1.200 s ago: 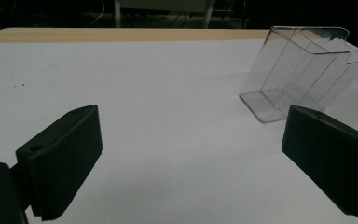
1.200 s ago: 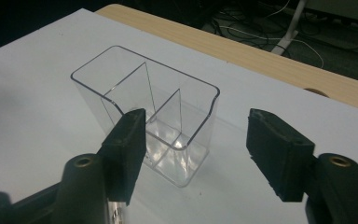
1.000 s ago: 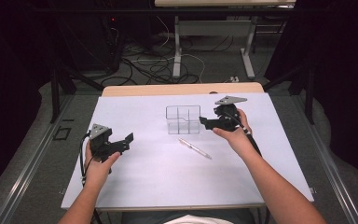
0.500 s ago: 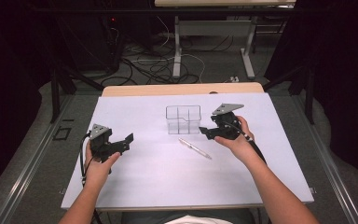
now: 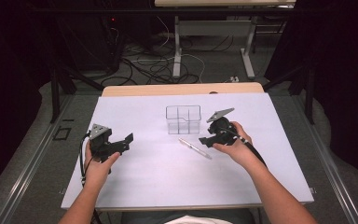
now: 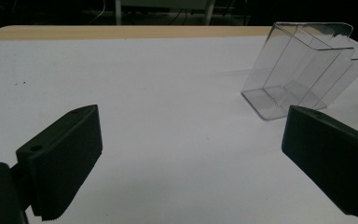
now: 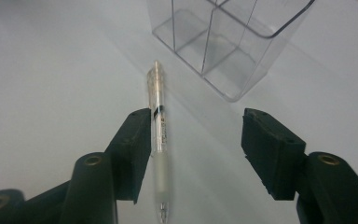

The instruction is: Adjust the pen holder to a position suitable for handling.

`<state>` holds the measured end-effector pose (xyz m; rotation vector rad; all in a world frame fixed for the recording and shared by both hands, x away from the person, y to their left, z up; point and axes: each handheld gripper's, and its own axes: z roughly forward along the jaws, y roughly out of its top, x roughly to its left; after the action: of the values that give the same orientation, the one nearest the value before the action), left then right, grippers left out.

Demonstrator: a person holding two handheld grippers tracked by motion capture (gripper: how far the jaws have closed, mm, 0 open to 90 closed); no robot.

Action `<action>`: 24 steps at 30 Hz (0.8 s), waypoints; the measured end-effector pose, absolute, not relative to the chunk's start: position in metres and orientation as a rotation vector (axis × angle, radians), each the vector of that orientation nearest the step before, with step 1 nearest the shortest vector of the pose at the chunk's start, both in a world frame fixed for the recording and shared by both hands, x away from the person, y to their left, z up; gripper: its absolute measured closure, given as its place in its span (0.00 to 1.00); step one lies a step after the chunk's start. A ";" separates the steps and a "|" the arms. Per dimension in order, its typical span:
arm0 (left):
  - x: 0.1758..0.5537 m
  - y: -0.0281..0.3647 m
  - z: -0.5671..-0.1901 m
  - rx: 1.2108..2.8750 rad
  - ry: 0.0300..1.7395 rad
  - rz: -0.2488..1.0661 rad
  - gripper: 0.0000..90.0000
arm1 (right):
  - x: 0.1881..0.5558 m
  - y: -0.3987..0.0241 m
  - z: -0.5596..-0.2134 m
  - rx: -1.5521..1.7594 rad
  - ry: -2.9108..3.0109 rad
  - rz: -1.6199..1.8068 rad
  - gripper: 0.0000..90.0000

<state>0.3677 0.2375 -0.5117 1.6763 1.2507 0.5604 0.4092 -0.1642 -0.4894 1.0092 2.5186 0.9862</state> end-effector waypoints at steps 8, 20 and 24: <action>0.368 0.237 -0.512 1.678 1.250 0.560 0.06 | 0.406 -0.158 -0.506 0.960 2.607 0.868 0.59; 0.369 0.236 -0.513 1.682 1.250 0.559 0.06 | 0.405 -0.151 -0.520 0.970 2.658 0.788 0.64; 0.369 0.236 -0.513 1.682 1.248 0.557 0.06 | 0.404 -0.147 -0.523 0.949 2.663 0.784 0.65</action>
<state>0.3688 0.2359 -0.5129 1.6818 1.2482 0.5574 0.4044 -0.1473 -0.5234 0.9486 2.6635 0.7841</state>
